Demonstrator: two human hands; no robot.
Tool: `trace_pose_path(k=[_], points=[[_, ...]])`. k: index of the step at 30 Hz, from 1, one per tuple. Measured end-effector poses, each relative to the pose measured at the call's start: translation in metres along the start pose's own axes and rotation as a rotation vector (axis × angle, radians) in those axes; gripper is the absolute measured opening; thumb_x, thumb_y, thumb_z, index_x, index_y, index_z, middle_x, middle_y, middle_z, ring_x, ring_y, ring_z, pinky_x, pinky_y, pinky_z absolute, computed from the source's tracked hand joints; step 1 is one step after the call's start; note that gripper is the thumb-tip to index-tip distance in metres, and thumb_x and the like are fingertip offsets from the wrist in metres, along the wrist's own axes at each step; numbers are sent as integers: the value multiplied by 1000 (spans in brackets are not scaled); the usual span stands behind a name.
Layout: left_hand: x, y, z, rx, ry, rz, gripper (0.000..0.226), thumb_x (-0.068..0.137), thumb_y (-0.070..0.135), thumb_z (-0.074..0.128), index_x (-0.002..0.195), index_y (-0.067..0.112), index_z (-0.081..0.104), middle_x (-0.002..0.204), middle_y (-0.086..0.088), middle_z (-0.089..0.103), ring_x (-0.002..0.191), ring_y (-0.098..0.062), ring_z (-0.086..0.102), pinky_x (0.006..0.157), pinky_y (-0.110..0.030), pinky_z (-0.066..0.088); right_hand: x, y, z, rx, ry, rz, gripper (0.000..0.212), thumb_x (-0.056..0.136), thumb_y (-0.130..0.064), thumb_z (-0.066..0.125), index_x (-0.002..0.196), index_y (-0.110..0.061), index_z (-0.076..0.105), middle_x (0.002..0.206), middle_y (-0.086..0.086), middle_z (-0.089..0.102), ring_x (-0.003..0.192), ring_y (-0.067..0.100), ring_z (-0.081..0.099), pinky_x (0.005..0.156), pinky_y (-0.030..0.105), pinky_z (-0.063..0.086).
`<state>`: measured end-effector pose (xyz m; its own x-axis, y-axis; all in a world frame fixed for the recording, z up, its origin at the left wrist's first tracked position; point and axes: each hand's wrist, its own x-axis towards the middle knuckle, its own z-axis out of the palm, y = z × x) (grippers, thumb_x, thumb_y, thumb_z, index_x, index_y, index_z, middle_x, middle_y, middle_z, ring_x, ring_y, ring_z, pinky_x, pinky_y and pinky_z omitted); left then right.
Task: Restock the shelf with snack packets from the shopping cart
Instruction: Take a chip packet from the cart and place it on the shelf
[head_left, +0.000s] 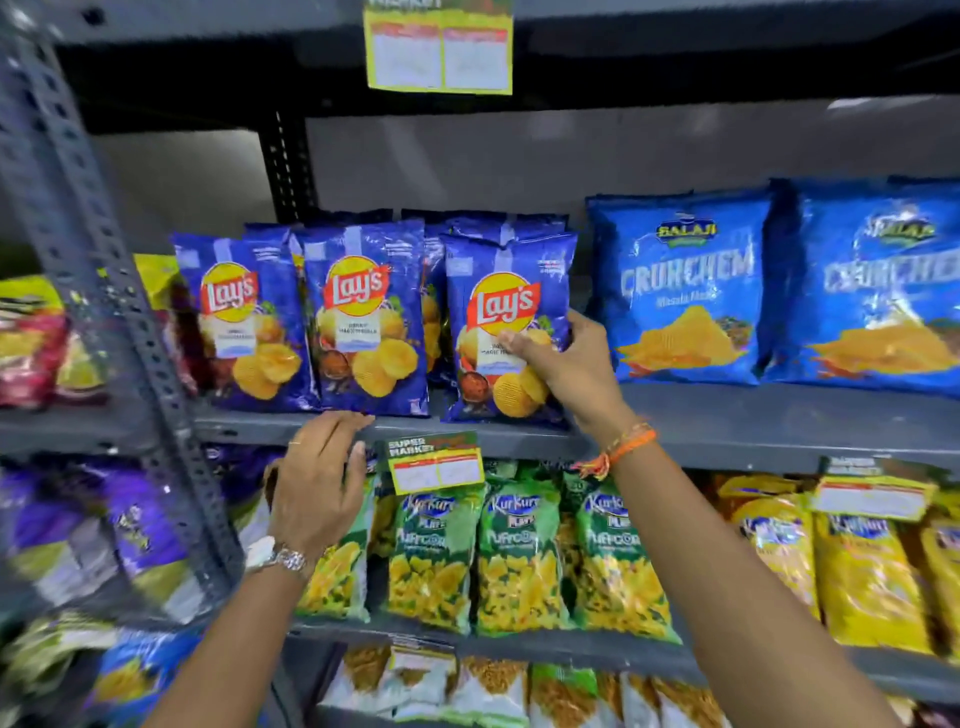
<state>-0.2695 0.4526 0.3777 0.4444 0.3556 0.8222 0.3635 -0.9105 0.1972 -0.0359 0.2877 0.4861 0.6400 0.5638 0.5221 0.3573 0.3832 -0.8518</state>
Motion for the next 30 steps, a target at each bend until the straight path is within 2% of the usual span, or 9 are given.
trace_pose_path(k=[5,9,13,17,22,26,30], points=[[-4,-2,12,-36,121,20,42,89,4,40,119,1,69,113,-13,69,110,-31,60,106,-45,46,-5,7,-3,-138,-3,27,45,77,-27,86,116,-16,67,110,0,77,100,14,74,88,36,61],[-4,-2,22,-58,198,-4,42,84,-1,43,115,-1,70,110,-14,69,107,-30,61,111,-42,43,-17,5,-17,-278,1,31,64,61,-20,96,116,-18,62,105,-4,73,95,11,71,76,17,57],[-4,-2,26,-67,227,3,41,81,-3,45,114,-2,70,109,-14,70,106,-30,62,108,-50,46,-22,4,-15,-355,7,-13,61,63,-18,95,114,-14,62,101,-4,70,89,7,65,67,9,52],[-4,-1,25,-70,221,2,42,81,-2,46,114,-1,70,110,-14,71,106,-31,63,106,-51,47,-21,7,-8,-369,23,-8,62,62,-21,95,114,-13,63,105,1,73,93,13,67,70,15,53],[-4,2,22,-71,220,0,42,80,-3,46,115,-2,70,110,-15,70,106,-30,62,106,-52,47,-21,7,-8,-347,38,4,67,61,-22,95,118,-11,62,107,0,72,92,5,67,73,14,55],[-4,6,20,-72,197,-11,41,80,-3,47,115,-3,68,110,-15,67,107,-29,59,109,-46,44,-22,7,-17,-329,12,33,80,58,-32,96,126,-12,57,115,1,70,104,16,69,83,32,62],[-1,21,10,-141,277,-81,36,80,-2,47,110,-2,68,107,-17,66,104,-31,58,94,-48,49,-27,-7,-36,-278,48,42,81,59,-29,94,129,-14,55,117,5,67,107,19,66,85,28,59]])
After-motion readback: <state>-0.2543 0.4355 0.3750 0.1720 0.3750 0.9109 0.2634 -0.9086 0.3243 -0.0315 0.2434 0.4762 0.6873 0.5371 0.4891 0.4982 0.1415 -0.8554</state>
